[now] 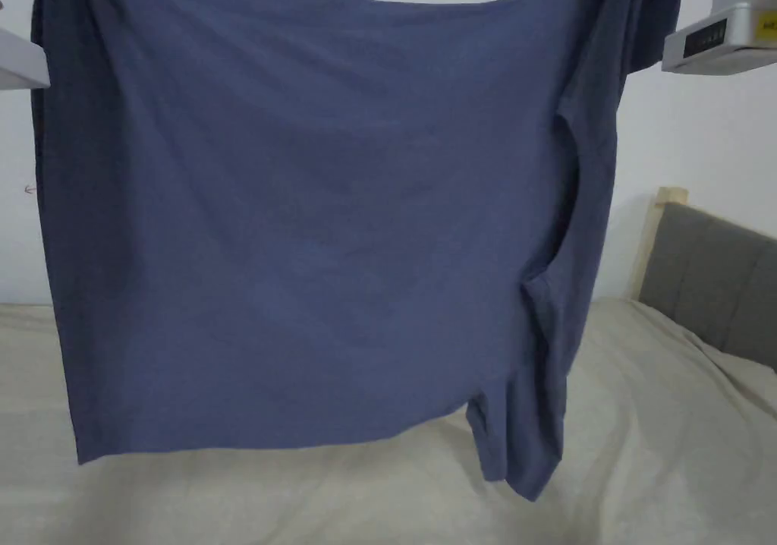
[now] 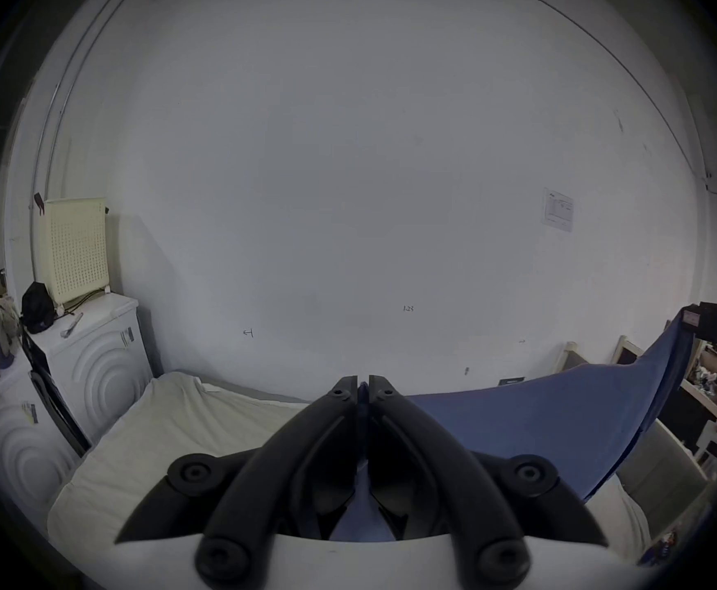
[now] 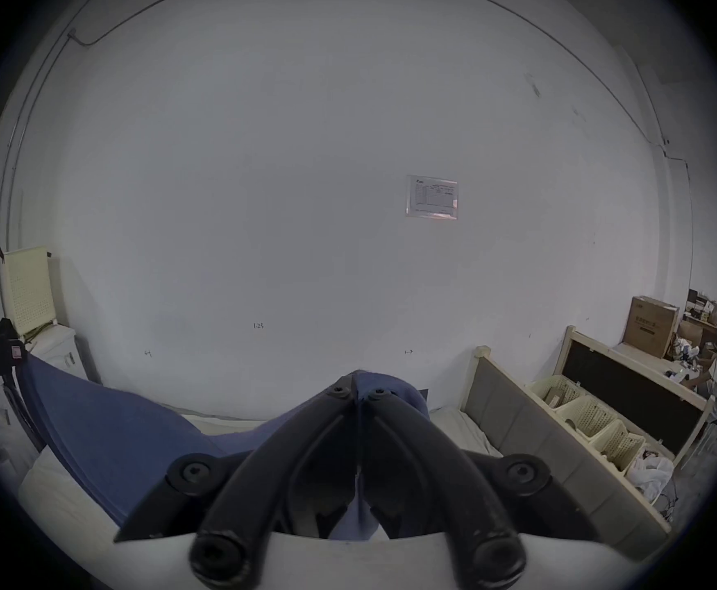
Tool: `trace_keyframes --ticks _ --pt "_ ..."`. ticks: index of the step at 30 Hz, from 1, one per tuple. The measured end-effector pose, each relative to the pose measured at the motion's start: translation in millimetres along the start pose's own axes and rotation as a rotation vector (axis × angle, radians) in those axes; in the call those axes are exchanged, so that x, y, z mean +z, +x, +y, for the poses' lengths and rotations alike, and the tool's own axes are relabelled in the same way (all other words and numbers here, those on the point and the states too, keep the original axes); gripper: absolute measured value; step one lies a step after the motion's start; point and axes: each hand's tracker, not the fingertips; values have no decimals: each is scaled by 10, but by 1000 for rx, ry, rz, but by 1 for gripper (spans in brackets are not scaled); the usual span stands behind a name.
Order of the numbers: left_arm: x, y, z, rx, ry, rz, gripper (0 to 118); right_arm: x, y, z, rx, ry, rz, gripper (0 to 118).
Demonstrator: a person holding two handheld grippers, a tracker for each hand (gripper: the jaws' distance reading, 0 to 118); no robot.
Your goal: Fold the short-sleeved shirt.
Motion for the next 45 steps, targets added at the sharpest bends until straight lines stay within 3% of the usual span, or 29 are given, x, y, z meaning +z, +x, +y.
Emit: trace_keyframes --ticks 5,8,10,15,17,19,21,24,27,33,36,38,42,45 --pt "-381 -194 -779 18 -142 30 2 -303 35 -950 -70 -118 67 0" --pt "-497 -323 -1627 35 -272 -18 2 -413 62 -1853 -123 -264 130 0" --pt "-498 -424 -2319 99 -343 -29 2 -419 26 -2517 -100 -352 123 0" --pt "-252 -597 -3919 226 -610 -26 2 -44 6 -4232 -213 -545 164 0" --pt "13 -690 -4377 308 -628 35 2 183 28 -4775 -182 -627 171 0" --pt "357 -758 -4709 405 -682 -28 2 495 59 -5176 -137 -668 200 0" --pt "640 -788 -4911 410 -715 -50 2 827 111 -5368 -124 -670 228 0" --pt "1123 -724 -4982 276 -717 -95 2 1340 222 -5439 -137 -669 301 0" --pt "1500 -763 -4914 154 -702 -122 2 1842 337 -5315 -57 -631 349 0" --pt "2230 -773 -4651 50 -615 -142 2 2538 665 -5060 -35 -610 402 0" --pt "2366 -825 -4692 24 -634 -154 2 2727 802 -5045 10 -608 359 0" --pt "2425 -831 -4794 -44 -661 -114 2 2794 910 -5091 -23 -615 326 0" --pt "2443 -913 -4969 2 -721 -138 2 2790 1075 -5284 -69 -677 294 0" --pt "2395 -861 -5184 -55 -759 -150 2 2665 1106 -5567 -14 -738 279 0"
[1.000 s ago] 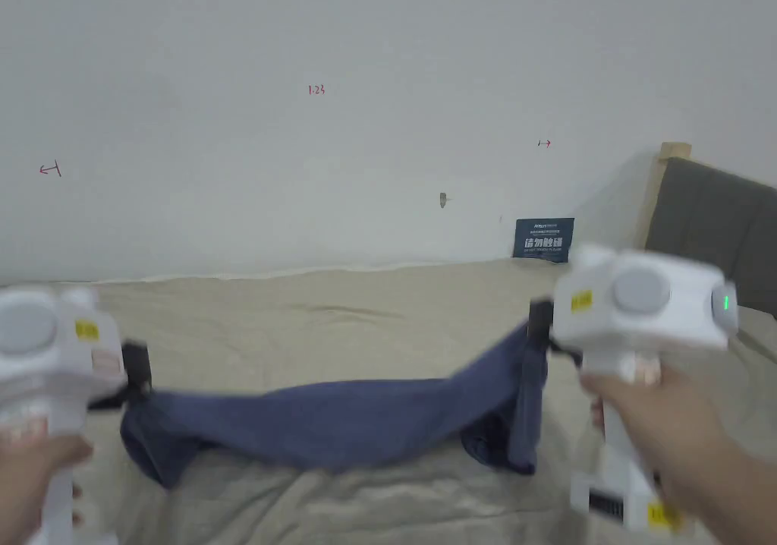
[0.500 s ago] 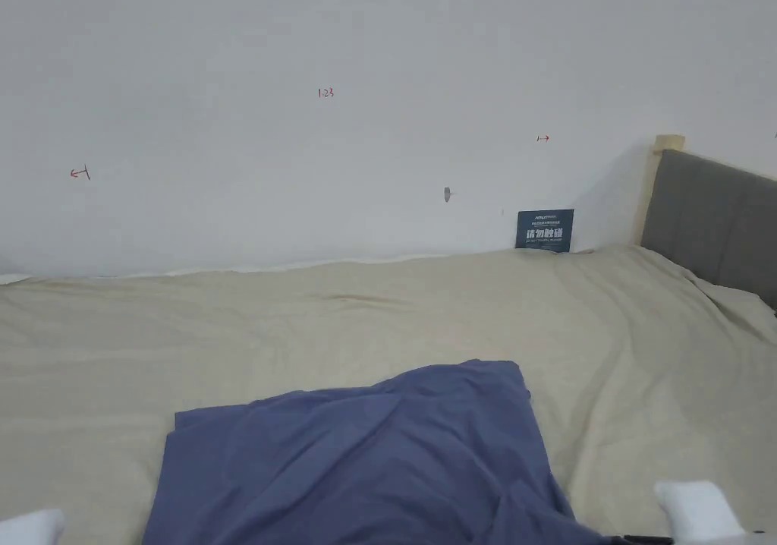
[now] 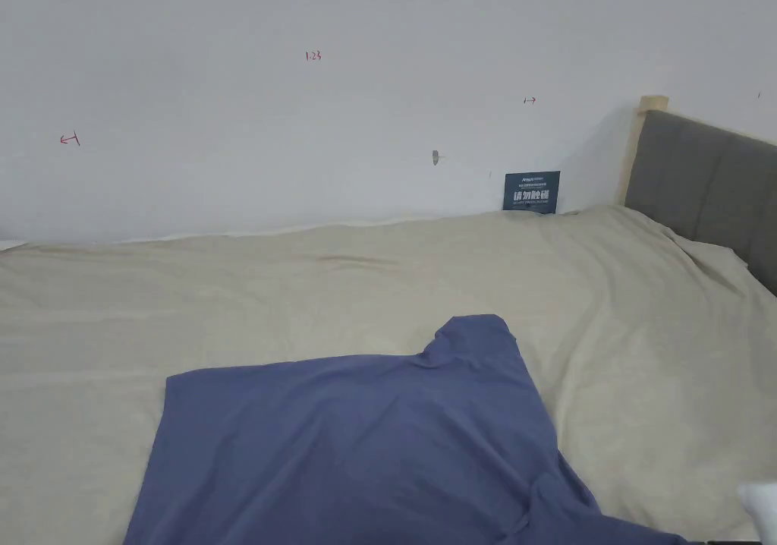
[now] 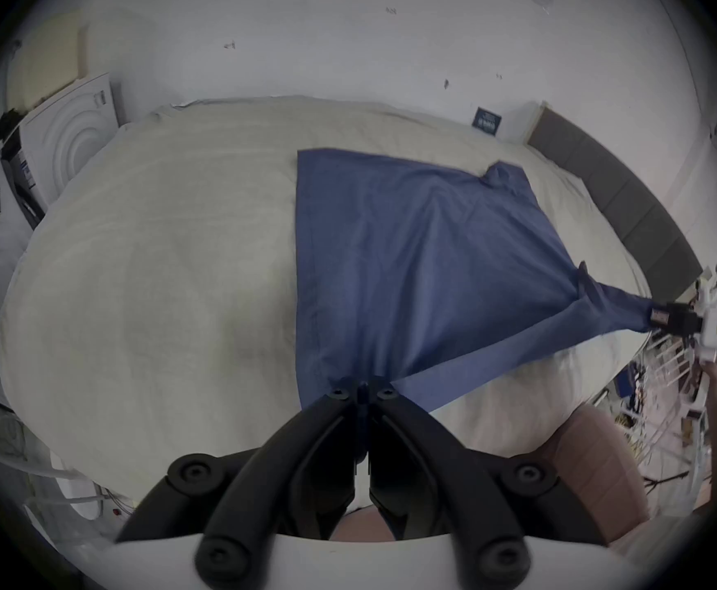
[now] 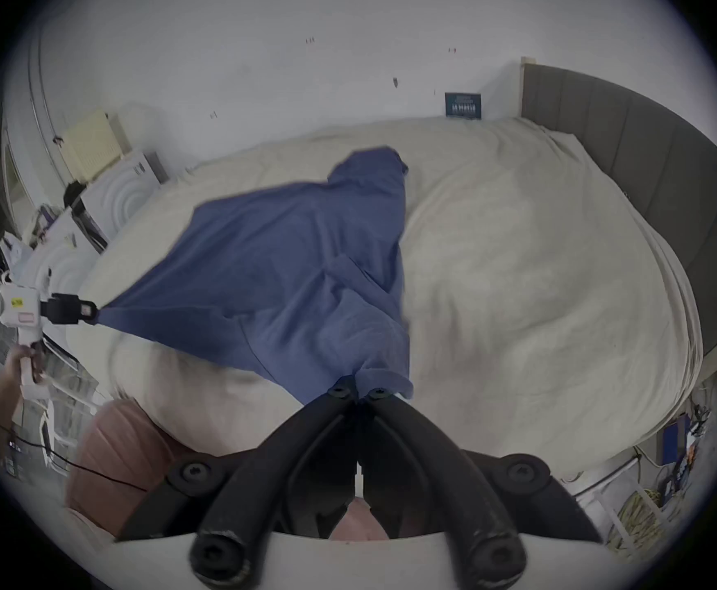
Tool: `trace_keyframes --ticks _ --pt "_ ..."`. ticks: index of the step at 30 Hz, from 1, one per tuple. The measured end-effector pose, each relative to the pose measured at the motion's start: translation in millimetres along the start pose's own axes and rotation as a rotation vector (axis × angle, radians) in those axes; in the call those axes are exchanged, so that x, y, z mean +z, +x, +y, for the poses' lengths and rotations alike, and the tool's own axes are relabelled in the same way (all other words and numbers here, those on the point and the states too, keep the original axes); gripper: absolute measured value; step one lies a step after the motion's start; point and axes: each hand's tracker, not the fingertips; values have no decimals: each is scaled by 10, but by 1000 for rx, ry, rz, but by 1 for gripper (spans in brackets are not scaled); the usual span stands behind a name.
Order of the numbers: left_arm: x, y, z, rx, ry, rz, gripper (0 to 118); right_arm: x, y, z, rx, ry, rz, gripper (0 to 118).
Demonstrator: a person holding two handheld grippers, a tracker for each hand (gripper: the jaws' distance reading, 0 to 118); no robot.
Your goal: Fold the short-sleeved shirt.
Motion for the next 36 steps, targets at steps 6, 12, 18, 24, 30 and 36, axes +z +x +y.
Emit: trace_keyframes --ticks 6,12,18,24,30,36 --pt "-445 -76 -188 -29 -100 91 2 -581 45 -239 28 -201 -72 0" --pt "-542 -167 -222 64 -171 41 61 -685 17 -251 -15 -205 -103 57" --pt "-464 -249 -392 153 -125 -46 85 -551 63 -250 -137 -168 -62 103" --pt "-124 -169 -347 234 -8 -103 102 -121 -208 -61 -124 -12 -32 103" --pt "452 116 -330 193 220 -26 79 301 -606 -26 -70 235 -9 25" --pt "750 150 -462 189 283 -10 0 353 -726 5 -93 240 37 0"
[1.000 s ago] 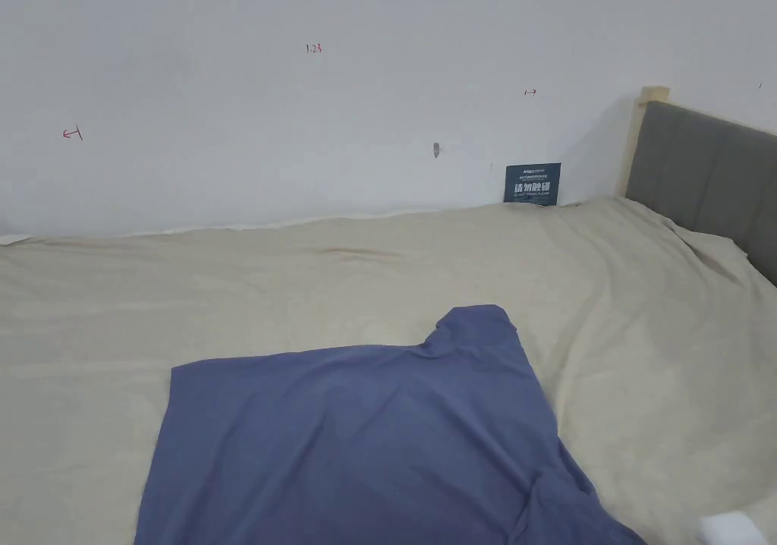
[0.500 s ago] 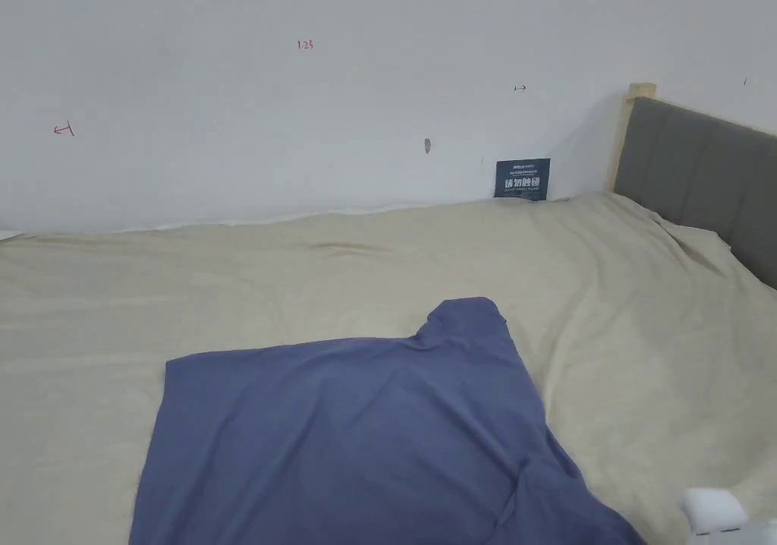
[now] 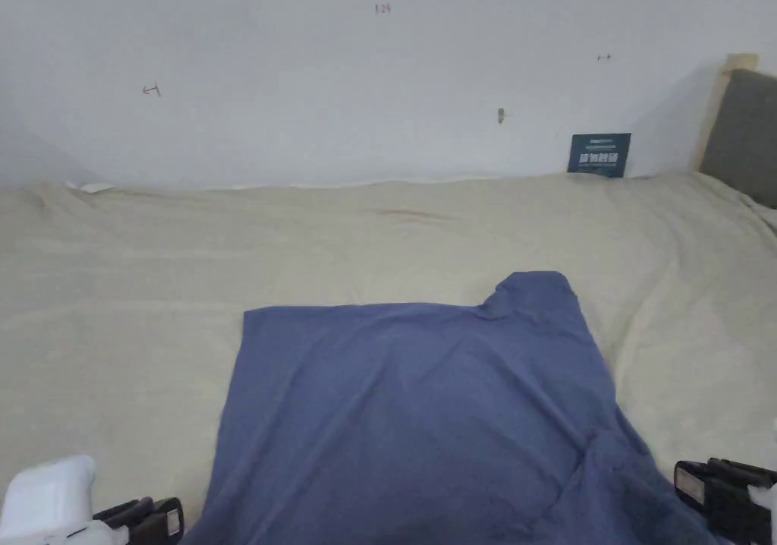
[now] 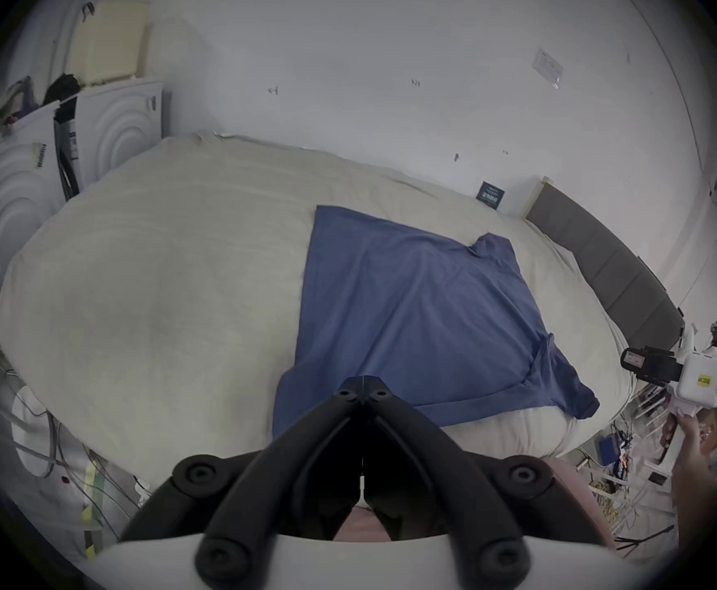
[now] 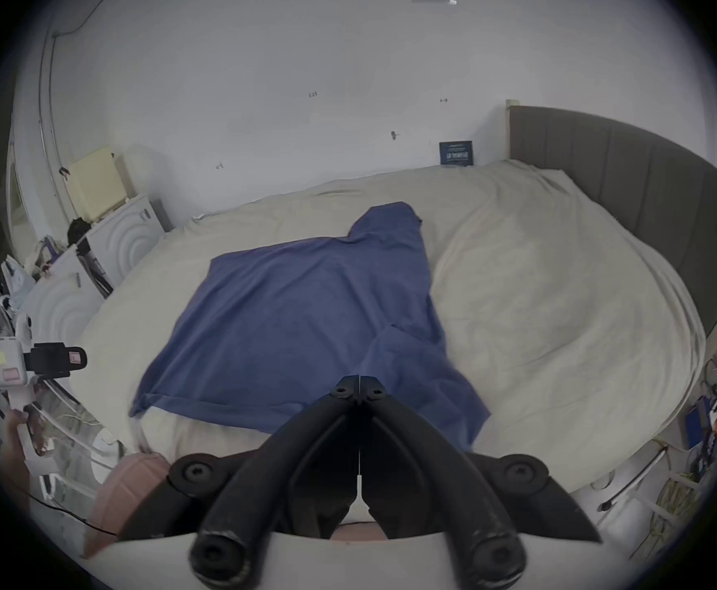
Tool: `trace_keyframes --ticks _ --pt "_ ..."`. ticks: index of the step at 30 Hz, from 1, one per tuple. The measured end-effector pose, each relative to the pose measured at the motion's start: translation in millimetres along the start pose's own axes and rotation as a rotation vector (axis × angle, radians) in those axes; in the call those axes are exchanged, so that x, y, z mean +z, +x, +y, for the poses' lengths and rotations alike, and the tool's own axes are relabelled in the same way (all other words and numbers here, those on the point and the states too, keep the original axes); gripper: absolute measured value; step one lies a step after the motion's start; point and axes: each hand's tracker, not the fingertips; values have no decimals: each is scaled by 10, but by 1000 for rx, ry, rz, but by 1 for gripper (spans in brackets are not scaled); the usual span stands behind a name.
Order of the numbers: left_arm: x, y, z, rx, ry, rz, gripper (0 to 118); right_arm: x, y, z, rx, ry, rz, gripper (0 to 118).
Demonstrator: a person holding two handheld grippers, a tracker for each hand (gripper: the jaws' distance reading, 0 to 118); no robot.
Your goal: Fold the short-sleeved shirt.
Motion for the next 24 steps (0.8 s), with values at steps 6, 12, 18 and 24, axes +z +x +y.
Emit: trace_keyframes --ticks 6,12,18,24 --pt "-203 -120 -51 -79 -145 85 0 -37 -81 -23 -37 -41 36 0" --pt "-687 -432 -269 42 -269 35 32 -89 -289 -96 26 -88 77 0" --pt "-1235 -565 -531 56 -363 71 111 -162 -420 -204 59 -144 98 0" --pt "-1469 -496 -550 -28 -366 167 108 -288 -430 -268 18 -171 119 0"
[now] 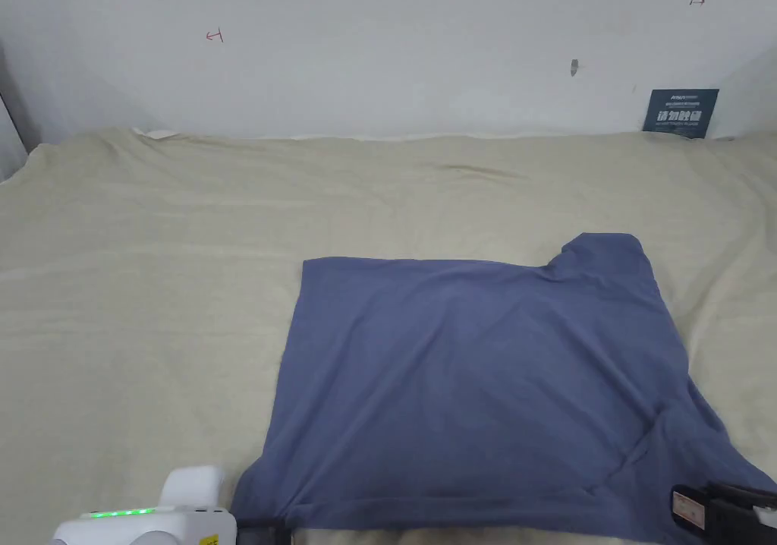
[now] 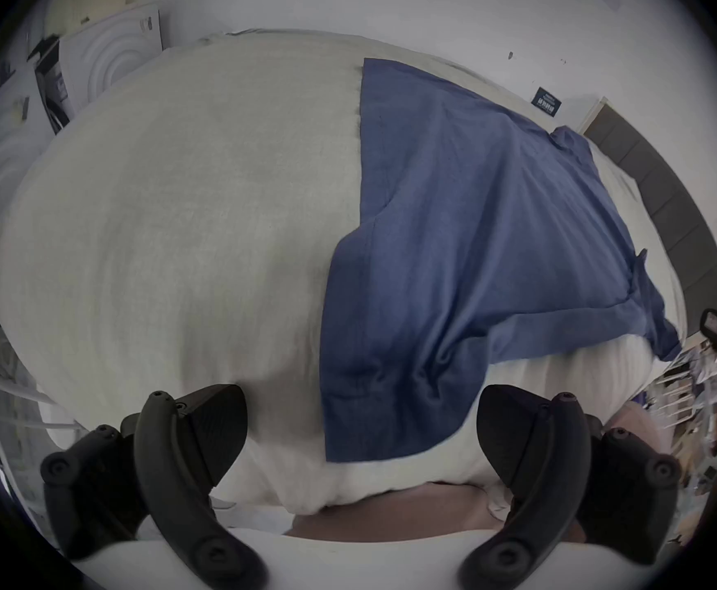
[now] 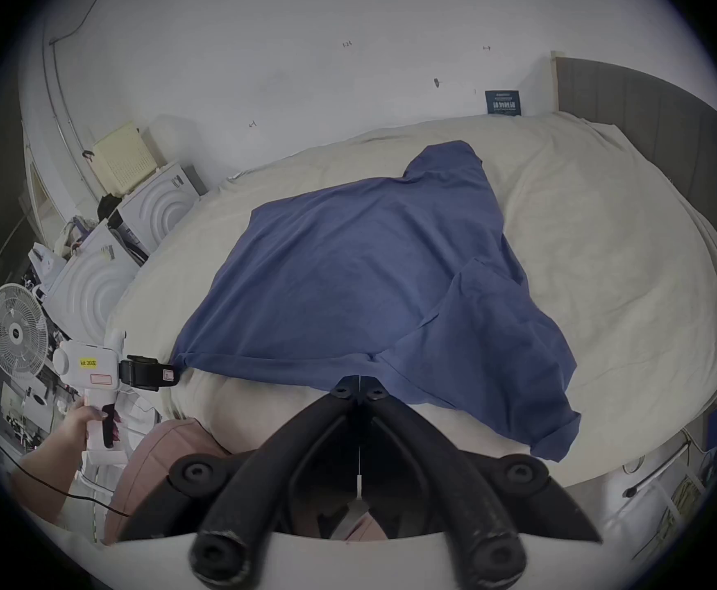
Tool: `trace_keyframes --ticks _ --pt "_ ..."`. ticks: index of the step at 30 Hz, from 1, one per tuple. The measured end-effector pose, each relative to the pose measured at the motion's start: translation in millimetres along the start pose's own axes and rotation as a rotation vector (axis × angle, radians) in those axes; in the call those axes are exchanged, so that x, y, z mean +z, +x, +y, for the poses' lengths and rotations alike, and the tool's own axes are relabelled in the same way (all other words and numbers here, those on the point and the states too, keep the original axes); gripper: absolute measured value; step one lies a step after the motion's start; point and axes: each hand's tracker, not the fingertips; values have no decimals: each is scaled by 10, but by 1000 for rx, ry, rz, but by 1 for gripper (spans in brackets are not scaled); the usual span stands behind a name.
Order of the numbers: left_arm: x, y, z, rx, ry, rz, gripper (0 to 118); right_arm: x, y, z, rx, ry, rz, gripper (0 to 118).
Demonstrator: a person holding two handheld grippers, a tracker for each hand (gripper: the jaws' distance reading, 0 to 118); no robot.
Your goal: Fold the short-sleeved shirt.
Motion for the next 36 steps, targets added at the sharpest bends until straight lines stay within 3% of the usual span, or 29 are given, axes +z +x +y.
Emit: trace_keyframes --ticks 6,8,9,19,20,21,22,23,26,30,31,36 --pt "148 194 0 -152 63 133 59 -130 133 -61 -21 -18 -13 0" --pt "176 223 -30 -181 89 122 16 -138 198 -70 -34 -15 -18 0" --pt "280 259 -52 -190 120 110 8 -142 261 -80 -36 -8 -24 0" --pt "542 446 -20 -194 139 48 8 -28 1086 -2 -89 -2 -142 2" --pt "555 444 -16 -187 142 46 8 -57 1173 -25 -76 -10 -152 19" --pt "586 461 7 -176 147 42 8 -113 1282 -53 -71 -27 -158 51" --pt "607 472 28 -171 146 41 8 -158 1337 -79 -79 -66 -178 91" --pt "624 475 24 -164 143 34 8 -198 1387 -111 -85 -88 -202 98" --pt "641 506 17 -167 149 33 8 -327 1423 -206 -54 -161 -210 98" --pt "584 511 31 -172 127 44 8 -528 1251 -335 88 -209 -257 97" --pt "576 504 27 -171 124 46 8 -563 1227 -350 114 -196 -269 92" --pt "552 461 35 -147 105 46 8 -561 1264 -332 64 -140 -256 7"
